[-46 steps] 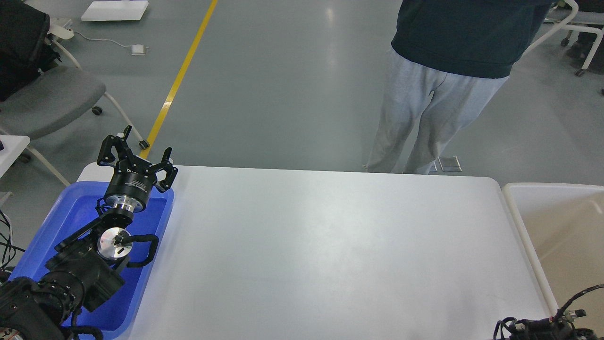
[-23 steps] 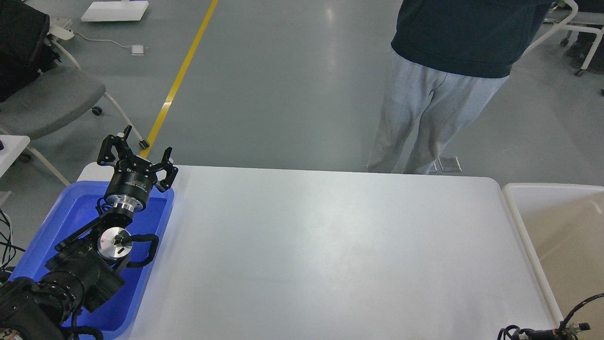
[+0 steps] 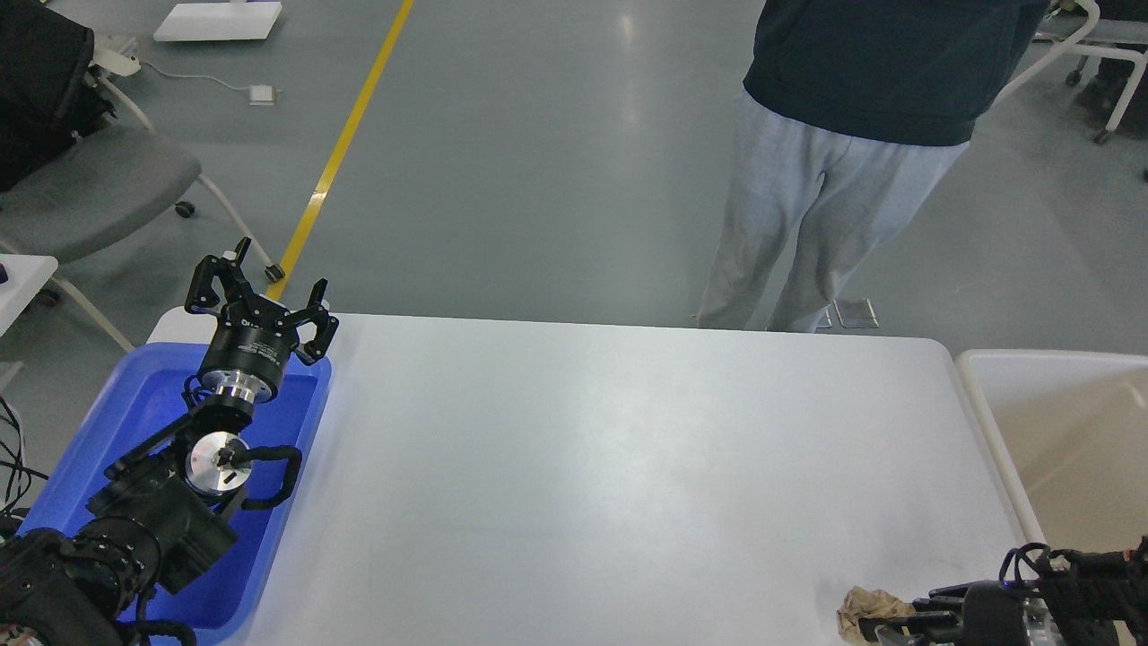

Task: Tidy desktop
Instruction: 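Grasp the crumpled tan paper with the right gripper and lift it, then carry the tan paper over the beige bin and release it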

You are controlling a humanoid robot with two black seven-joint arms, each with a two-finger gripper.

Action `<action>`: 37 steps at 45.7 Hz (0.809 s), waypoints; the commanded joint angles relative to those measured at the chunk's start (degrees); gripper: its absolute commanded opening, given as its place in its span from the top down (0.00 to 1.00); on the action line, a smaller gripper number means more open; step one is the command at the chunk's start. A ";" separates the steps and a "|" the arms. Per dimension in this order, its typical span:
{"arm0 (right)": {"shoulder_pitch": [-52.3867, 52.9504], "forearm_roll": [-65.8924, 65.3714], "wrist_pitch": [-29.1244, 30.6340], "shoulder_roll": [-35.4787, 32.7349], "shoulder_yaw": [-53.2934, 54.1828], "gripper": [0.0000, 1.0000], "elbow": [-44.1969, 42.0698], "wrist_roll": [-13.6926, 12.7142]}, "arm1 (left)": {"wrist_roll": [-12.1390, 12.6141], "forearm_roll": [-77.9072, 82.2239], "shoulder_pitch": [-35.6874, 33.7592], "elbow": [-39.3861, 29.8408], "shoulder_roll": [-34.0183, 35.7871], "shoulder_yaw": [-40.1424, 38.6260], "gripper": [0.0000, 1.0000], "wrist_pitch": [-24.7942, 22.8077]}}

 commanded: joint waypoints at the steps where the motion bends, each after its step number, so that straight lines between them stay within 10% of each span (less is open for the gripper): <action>1: 11.05 4.30 6.79 -7.69 1.00 1.00 2.16 3.70 | 0.00 0.00 0.00 0.00 0.00 0.00 0.00 0.00; 19: 37.42 16.79 29.38 -14.82 3.28 1.00 2.16 5.20 | 0.00 0.00 0.00 0.00 0.00 0.00 0.00 0.00; 37: 37.78 17.14 30.26 -18.07 4.69 1.00 -2.67 4.67 | 0.00 0.00 0.00 0.00 0.00 0.00 0.00 0.00</action>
